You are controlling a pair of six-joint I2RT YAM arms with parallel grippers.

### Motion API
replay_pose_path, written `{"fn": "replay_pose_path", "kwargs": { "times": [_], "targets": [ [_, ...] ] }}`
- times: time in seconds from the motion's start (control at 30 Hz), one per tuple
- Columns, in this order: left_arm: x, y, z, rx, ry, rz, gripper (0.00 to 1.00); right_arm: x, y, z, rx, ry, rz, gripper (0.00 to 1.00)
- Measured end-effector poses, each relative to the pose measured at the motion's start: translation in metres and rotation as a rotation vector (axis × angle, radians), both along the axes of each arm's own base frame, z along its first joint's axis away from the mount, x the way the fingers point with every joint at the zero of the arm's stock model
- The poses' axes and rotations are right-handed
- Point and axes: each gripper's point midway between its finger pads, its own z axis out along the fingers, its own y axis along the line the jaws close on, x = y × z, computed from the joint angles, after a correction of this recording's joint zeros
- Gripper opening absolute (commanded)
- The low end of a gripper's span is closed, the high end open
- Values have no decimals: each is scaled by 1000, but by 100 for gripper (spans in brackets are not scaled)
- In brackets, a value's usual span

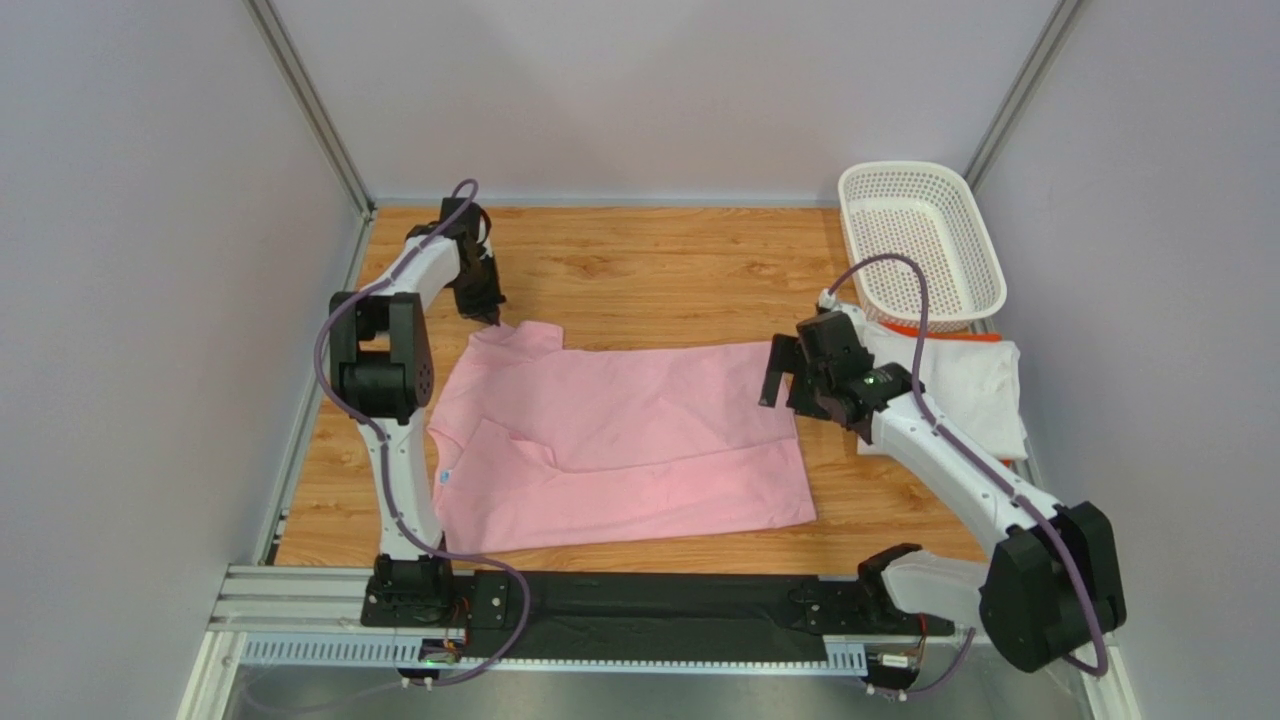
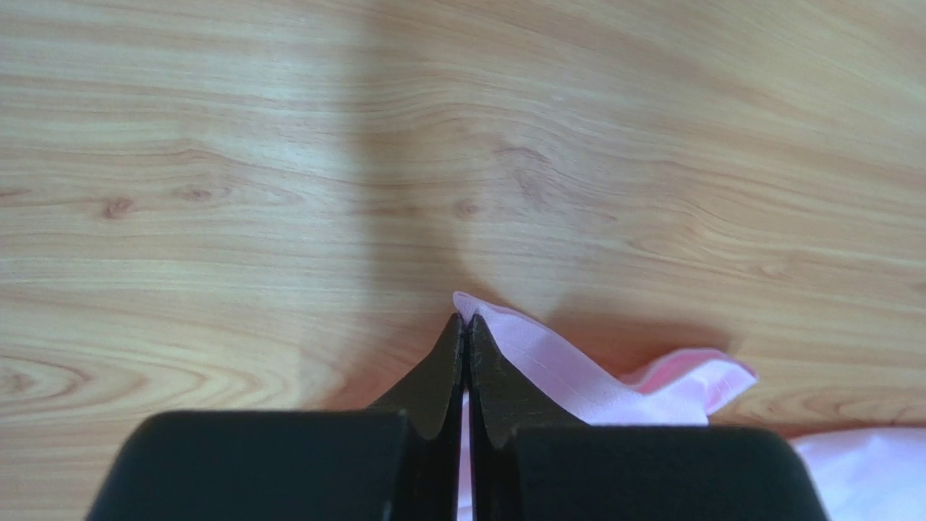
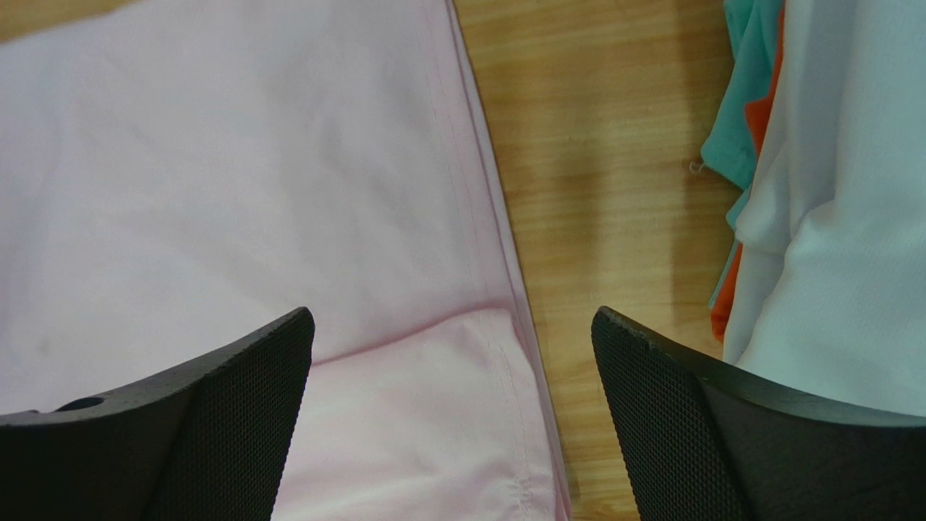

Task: Fold and stack the t-shirts
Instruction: Fold the tshirt

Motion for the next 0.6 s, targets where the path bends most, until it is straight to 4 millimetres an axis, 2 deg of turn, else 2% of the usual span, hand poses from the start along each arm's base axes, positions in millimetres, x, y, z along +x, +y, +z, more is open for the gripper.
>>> {"fn": "replay_pose_path", "kwargs": {
  "times": [0.1, 0.2, 0.3, 0.37, 0.47, 0.6],
  "targets": [
    [-4, -6, 13, -22, -48, -29, 0, 28, -2, 6, 14, 5, -44, 99],
    [-7, -16, 35, -60, -121, -67, 0, 65, 2, 9, 14, 0, -71, 96],
    [-5, -24, 60, -97, -205, -100, 0, 104, 7, 5, 7, 7, -90, 88],
    [-5, -28, 71, -116, -244, -122, 0, 130, 10, -3, 0, 12, -98, 79],
    [-8, -32, 76, -137, -276, -147, 0, 159, 14, -22, -12, 40, -109, 76],
    [-20, -36, 68, -158, -268, -172, 0, 174, 15, -51, -37, 93, -115, 71]
  ]
}}
